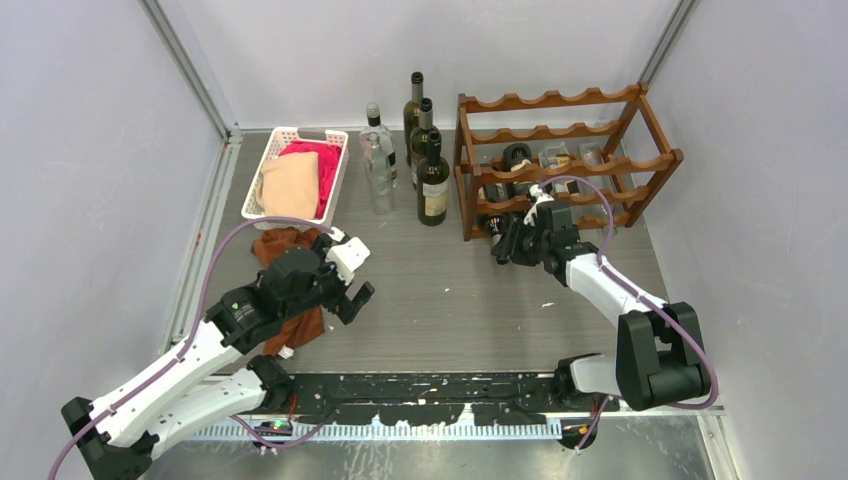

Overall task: Put the wine bottle on the wine rack
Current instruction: Place the wine bottle in the wine rack.

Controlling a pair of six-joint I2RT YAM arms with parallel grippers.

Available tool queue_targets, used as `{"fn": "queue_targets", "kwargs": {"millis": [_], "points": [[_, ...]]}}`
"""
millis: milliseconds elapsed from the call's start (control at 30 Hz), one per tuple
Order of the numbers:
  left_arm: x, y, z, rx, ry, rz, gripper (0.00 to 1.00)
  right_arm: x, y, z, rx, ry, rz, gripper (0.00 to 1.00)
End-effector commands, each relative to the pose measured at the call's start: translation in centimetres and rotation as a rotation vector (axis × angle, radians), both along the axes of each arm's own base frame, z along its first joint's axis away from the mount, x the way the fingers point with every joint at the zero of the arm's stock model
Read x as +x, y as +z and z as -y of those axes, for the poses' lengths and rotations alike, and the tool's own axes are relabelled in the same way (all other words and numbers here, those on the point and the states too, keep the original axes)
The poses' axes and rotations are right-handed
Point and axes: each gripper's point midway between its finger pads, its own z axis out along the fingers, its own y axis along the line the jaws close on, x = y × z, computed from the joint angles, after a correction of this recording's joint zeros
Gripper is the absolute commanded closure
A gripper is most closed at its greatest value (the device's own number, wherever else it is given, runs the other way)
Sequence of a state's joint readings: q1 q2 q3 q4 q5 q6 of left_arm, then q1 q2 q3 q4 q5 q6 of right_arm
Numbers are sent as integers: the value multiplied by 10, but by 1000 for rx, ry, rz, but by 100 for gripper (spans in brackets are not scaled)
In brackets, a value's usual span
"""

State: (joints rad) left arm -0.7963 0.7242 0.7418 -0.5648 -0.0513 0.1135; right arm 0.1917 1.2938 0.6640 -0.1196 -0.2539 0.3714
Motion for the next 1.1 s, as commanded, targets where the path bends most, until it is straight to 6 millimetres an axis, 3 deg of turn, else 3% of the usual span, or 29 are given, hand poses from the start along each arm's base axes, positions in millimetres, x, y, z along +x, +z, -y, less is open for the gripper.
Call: {"fn": "queue_targets", "kwargs": {"millis": [0,133,233,400,500,1067], "points": [[8,22,6,-58,-1,61,2,4,12,4,10,-31,12,52],[8,22,7,-57,-1,60,1,5,10,5,15,-42,1,52],[8,22,6,-57,0,62,1,6,10,6,20,-54,-1,59],[9,22,7,-58,-1,59,1,9,7,4,46,-75,-9,84],[9,21,7,-55,0,56,1,10,-1,1,75,-86,-28,92],[12,16,7,-47,6,41,2,32,-31,-6,116,-114,-57,97]]}}
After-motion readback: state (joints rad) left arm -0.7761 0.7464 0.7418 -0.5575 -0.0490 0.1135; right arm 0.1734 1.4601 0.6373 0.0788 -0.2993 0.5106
